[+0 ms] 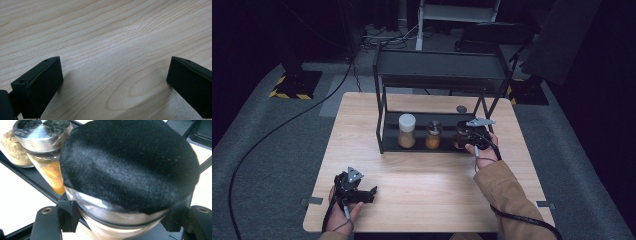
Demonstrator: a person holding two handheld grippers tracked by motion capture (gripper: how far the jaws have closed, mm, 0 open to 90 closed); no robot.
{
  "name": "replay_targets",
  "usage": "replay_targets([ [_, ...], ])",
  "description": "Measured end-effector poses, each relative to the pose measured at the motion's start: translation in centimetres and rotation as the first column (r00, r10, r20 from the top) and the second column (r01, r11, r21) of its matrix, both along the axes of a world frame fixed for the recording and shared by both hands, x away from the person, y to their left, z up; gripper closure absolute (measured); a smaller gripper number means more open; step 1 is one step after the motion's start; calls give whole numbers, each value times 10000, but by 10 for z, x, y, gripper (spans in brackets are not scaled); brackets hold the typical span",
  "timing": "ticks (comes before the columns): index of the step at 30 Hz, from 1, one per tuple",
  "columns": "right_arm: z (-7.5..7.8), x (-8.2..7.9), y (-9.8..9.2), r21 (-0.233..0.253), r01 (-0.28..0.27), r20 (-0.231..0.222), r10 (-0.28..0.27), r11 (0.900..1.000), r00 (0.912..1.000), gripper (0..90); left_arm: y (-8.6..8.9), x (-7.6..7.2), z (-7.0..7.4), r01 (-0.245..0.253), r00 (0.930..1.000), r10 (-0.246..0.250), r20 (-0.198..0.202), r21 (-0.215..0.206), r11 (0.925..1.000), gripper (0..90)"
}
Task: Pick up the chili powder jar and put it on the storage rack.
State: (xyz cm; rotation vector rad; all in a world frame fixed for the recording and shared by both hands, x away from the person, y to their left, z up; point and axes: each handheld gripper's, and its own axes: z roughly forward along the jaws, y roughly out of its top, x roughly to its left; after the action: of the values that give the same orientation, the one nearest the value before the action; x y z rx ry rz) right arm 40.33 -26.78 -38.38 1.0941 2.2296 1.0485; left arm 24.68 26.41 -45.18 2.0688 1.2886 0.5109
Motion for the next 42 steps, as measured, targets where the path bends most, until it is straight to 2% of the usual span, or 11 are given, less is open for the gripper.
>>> replay_targets([
  [14, -14, 12, 7, -104, 90, -182, -92, 9999, 9998, 317, 0, 0, 0, 6, 10000, -6, 2, 2, 10000, 3],
  [26, -25, 19, 8, 40, 294, -309, -293, 9996, 9991, 317, 0, 0, 0, 17, 10000, -17, 0, -3, 10000, 3],
  [33, -25, 20, 5, 184, 317, -404, -309, 9993, 9987, 310, 0, 0, 0, 16, 10000, -16, 3, -2, 10000, 3],
  [36, -22, 18, 5, 303, 393, -292, -384, 9988, 9988, 221, 0, 0, 0, 17, 10000, -17, 0, -4, 10000, 3],
  [39, -15, 11, 4, 407, 528, 176, -536, 9978, 9984, 186, 0, 0, 0, 19, 10000, -19, -1, -1, 10000, 3],
  [42, -6, 6, 2, 555, 566, 365, -587, 9969, 9976, 167, 0, 0, 0, 18, 10000, -18, -1, -4, 10000, 3],
])
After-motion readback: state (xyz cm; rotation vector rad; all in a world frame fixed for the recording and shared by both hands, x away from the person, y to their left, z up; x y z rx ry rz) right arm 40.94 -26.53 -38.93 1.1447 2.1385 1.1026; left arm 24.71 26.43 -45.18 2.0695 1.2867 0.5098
